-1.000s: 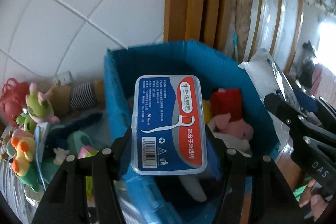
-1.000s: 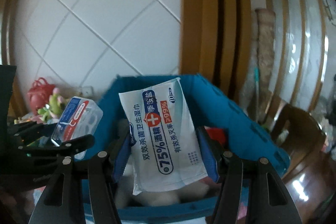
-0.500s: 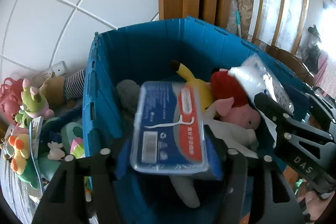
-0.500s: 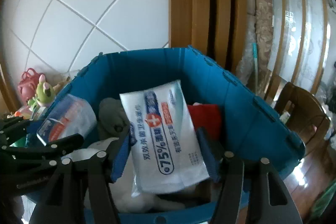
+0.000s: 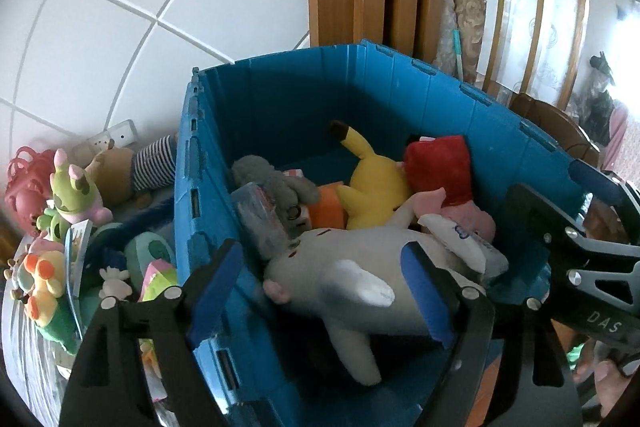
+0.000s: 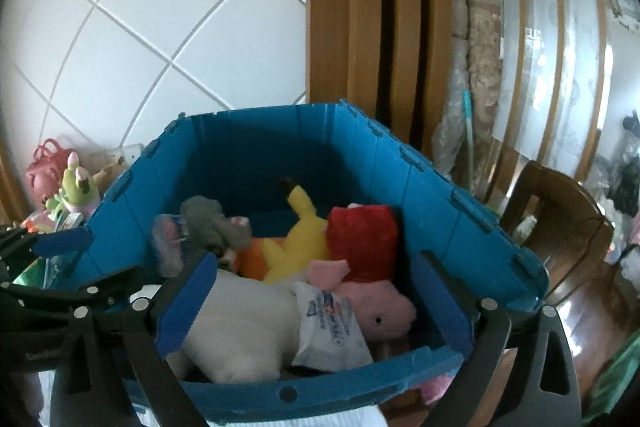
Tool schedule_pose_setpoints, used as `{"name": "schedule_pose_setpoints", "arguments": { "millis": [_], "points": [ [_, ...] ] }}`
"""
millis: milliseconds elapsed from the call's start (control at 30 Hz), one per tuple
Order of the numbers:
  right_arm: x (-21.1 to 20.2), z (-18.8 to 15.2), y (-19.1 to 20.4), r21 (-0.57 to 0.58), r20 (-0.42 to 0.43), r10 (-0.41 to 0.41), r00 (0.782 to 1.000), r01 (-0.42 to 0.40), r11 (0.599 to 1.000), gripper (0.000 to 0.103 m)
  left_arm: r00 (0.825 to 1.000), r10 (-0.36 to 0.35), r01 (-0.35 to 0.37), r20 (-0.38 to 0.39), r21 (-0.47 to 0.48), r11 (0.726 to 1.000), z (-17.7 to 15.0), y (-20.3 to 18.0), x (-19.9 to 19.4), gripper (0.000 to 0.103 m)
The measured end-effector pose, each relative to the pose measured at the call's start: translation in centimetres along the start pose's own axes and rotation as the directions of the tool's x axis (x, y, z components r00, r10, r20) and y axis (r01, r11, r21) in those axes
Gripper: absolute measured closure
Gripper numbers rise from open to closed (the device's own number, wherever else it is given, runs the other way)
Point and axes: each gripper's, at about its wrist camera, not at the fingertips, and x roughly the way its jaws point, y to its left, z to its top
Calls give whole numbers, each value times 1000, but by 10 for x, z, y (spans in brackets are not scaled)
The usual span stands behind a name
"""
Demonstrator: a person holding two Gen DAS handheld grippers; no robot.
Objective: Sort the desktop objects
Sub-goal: 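Withdraw both tools from the crate back toward the pile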
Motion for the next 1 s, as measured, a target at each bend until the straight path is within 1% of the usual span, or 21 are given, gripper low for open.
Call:
{"name": "schedule_pose_setpoints", "arguments": {
  "millis": [400,667,767,867,1000],
  "points": [
    [-20,-1,13,-11,17,-6,1000,7,1000,0,999,4,-3,42,-27,1000,-8,14,-24,21],
    [-32,-3,28,-9,24,2,1000,-2,1000,0,998,18,-15,63,-44,999,-19,34,-42,21],
    [-37,-7,40,-10,25,20,999,-20,1000,0,997,32,-28,70,-54,998,-27,46,-49,21],
    [-41,-10,61,-17,29,61,998,-60,998,0,996,46,-40,77,-72,997,-39,67,-57,21],
    [-49,-11,106,-41,42,123,992,-121,992,0,994,80,-72,73,-107,992,-63,110,-70,21]
  ]
}}
